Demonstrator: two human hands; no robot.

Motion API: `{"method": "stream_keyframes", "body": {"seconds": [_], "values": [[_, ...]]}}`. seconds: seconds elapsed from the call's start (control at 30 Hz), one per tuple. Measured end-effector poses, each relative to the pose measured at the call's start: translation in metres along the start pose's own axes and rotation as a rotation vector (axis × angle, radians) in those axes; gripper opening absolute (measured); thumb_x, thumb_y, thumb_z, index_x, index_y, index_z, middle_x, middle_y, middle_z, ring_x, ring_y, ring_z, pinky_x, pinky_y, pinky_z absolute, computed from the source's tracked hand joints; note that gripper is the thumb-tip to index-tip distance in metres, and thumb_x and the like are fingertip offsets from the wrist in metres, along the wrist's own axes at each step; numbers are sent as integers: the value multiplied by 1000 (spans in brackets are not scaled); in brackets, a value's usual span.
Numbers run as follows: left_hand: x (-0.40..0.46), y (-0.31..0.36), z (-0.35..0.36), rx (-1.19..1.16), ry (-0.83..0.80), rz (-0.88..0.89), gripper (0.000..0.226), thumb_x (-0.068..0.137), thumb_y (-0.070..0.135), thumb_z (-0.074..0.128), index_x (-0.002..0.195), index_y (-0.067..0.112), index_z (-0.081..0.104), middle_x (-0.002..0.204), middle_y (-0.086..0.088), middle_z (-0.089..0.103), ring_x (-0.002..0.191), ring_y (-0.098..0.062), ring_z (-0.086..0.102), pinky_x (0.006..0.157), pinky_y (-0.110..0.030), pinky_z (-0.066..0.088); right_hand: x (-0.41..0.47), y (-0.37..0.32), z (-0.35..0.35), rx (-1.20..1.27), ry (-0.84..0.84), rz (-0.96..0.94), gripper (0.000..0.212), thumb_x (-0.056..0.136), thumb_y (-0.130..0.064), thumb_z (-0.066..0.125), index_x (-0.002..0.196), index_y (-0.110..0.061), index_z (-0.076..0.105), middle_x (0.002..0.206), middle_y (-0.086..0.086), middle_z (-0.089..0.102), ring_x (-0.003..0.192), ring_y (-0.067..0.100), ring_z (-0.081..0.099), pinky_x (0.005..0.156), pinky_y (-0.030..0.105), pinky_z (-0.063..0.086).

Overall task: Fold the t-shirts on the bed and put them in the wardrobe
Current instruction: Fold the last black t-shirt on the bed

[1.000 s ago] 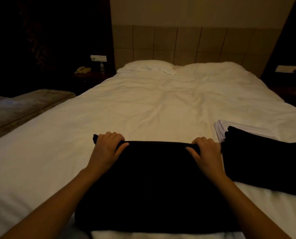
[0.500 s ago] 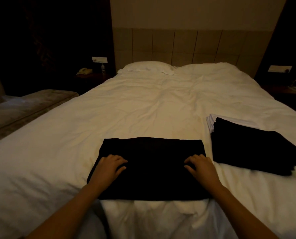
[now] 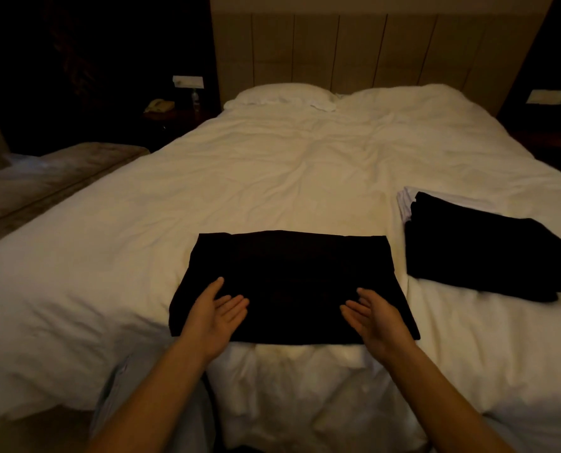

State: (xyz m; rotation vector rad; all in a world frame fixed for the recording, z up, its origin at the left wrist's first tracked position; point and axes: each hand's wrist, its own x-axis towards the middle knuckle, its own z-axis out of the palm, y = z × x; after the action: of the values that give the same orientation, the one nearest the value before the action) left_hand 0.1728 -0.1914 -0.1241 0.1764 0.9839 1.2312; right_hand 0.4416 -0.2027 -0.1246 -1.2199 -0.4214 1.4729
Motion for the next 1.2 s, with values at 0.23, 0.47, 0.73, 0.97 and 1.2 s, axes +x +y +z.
{"method": "stream_keyframes", "body": {"seconds": [0.23,0.47,0.73,0.97,1.2], "values": [[34,27,18,-207,-55,40,34,96,33,57,117,7,62,126,-18,62,109,-31,60,101,-42,46,37,-35,6,307,38,29,39,96,-18,57,134,-9,54,101,12,67,77,26,72,52,30,59],[62,81,-4,-198,-69,47,63,76,43,63,130,11,60,130,-11,61,126,-27,53,111,-41,37,63,-75,-7,269,-29,86,39,95,-45,50,96,-9,63,67,14,71,58,29,70,47,36,56],[104,111,1,280,-84,7,43,88,46,60,95,7,77,102,-12,71,89,-29,69,96,-41,48,110,-105,0,-241,-43,134,33,95,-37,56,112,-9,63,70,10,71,54,23,70,47,29,54],[139,124,5,560,-17,4,42,98,28,51,74,6,77,78,-10,68,61,-24,68,58,-30,56,146,-108,1,-461,-41,145,26,96,-20,53,116,-5,62,72,9,73,57,22,71,48,27,54],[153,133,6,458,-29,58,30,101,26,46,110,4,65,82,-11,75,67,-24,73,59,-33,60,167,-100,3,-521,2,-113,37,95,-8,56,132,-12,54,118,15,66,102,34,65,76,39,54]]}}
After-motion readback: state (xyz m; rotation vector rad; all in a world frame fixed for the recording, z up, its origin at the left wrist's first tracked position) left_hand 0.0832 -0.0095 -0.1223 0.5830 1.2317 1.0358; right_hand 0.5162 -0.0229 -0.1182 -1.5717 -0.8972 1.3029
